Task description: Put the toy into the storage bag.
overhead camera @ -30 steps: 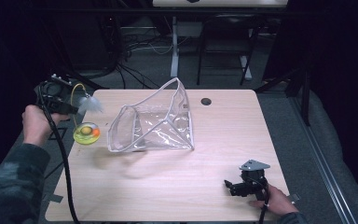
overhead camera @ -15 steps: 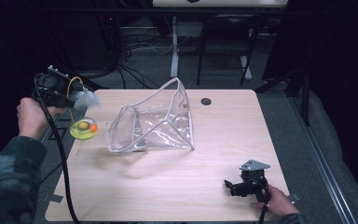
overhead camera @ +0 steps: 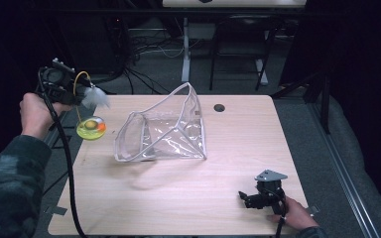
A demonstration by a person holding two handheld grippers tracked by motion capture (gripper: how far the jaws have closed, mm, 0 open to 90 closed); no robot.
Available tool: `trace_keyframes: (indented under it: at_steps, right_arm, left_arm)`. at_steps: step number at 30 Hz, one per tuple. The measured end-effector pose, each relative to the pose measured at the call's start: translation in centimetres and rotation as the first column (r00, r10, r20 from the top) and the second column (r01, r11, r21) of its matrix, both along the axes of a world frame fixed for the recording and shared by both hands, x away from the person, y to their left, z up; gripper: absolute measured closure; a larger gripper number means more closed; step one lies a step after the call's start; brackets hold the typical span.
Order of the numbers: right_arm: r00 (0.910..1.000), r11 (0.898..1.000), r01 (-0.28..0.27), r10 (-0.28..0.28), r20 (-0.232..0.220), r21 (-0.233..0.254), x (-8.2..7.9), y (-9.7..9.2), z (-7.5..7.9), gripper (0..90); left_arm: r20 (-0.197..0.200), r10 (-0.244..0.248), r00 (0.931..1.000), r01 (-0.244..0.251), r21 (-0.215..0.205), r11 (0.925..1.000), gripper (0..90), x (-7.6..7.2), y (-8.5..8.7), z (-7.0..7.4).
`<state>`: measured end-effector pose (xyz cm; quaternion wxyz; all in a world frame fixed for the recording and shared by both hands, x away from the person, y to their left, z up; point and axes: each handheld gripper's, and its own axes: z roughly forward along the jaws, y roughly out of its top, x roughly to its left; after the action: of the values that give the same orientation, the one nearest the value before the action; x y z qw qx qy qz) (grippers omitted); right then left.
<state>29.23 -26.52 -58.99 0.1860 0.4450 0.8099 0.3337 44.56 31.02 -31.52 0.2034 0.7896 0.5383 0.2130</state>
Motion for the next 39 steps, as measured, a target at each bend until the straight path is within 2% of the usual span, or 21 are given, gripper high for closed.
trace_keyframes:
  at_steps: [12,22,39]
  right_arm:
    - [1.0,1.0,0.0,0.0,0.0,-0.001,0.0,0.0,0.0,0.0]
    - [1.0,1.0,0.0,0.0,0.0,-0.001,0.0,0.0,0.0,0.0]
    - [1.0,1.0,0.0,0.0,0.0,-0.001,0.0,0.0,0.0,0.0]
  left_arm:
    - [0.028,-0.005,0.9996,0.004,0.017,0.9999,87.7,0.4,-0.7,2.2]
    - [0.042,-0.012,0.9991,0.011,0.009,0.9999,87.7,0.6,-1.1,3.1]
    - [0.068,-0.036,0.997,0.035,0.023,0.9991,87.7,0.7,-2.2,5.0]
